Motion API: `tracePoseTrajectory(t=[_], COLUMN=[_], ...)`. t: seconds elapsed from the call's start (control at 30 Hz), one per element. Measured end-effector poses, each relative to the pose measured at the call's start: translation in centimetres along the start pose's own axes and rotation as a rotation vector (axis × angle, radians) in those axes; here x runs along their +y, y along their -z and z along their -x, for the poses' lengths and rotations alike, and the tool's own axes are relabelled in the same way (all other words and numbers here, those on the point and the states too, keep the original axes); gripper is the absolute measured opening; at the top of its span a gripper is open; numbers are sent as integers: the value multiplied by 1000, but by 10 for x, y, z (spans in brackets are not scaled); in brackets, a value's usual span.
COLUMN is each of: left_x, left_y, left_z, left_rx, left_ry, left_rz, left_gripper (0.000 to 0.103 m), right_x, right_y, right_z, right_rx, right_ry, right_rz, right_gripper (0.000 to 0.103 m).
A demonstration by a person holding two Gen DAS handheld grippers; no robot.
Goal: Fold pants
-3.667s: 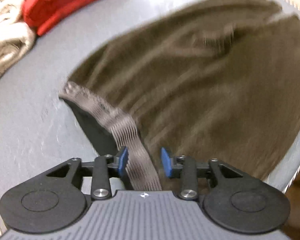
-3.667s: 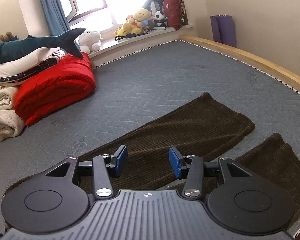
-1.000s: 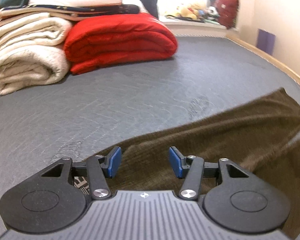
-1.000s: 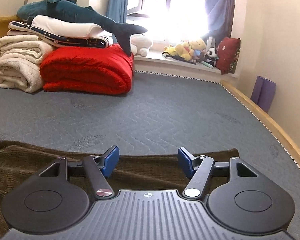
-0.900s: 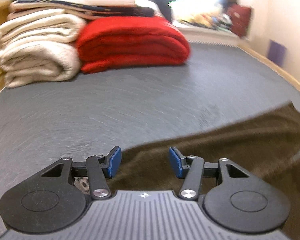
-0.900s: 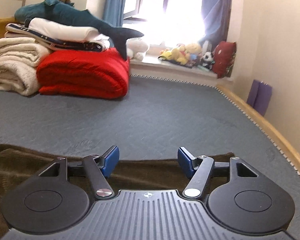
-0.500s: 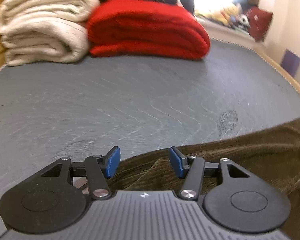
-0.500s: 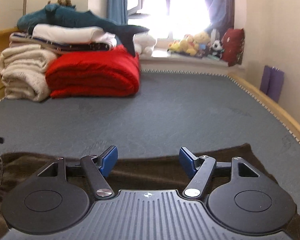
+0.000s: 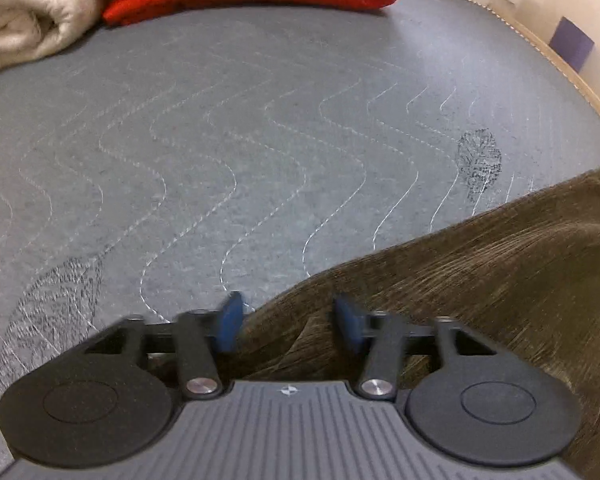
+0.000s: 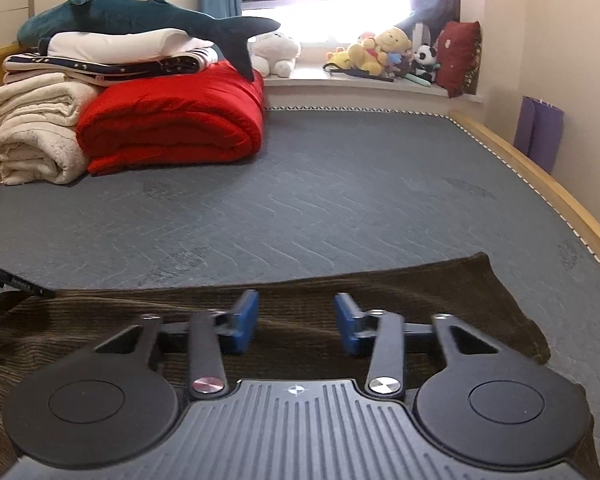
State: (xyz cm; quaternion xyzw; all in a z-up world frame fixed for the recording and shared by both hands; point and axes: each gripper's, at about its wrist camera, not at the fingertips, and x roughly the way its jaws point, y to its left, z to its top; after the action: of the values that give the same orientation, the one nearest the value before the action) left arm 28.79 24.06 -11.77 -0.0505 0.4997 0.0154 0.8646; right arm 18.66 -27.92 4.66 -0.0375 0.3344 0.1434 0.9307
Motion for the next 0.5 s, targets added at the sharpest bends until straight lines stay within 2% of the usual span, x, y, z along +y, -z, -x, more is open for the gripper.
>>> tracePoseTrajectory(t=[0.03, 0.2, 0.3, 0.37, 0.43, 0.5], left_x=[1, -20, -31, -44, -63, -80], left_y=[-1, 9, 22, 37, 67, 102], left_z=[4, 51, 97, 132, 175, 207], left_rx=[-4, -72, -130, -168, -197, -191], left_ry=[15, 2, 29, 64, 88, 123], left_rz=[10, -84, -109, -129, -179, -186], left_gripper=[4, 2, 2, 2, 2, 1], right_x=[-2, -12, -20, -23, -25, -29], right_y=[1, 2, 3, 5, 7, 10], right_z=[-1, -1, 0, 3, 7, 12], right_rx=[6, 10, 11, 6, 1, 6], right_ry=[0, 14, 19, 17, 19, 30], right_rz=[-2, -33, -72, -108, -130, -160], right_gripper=[25, 25, 25, 25, 25, 26])
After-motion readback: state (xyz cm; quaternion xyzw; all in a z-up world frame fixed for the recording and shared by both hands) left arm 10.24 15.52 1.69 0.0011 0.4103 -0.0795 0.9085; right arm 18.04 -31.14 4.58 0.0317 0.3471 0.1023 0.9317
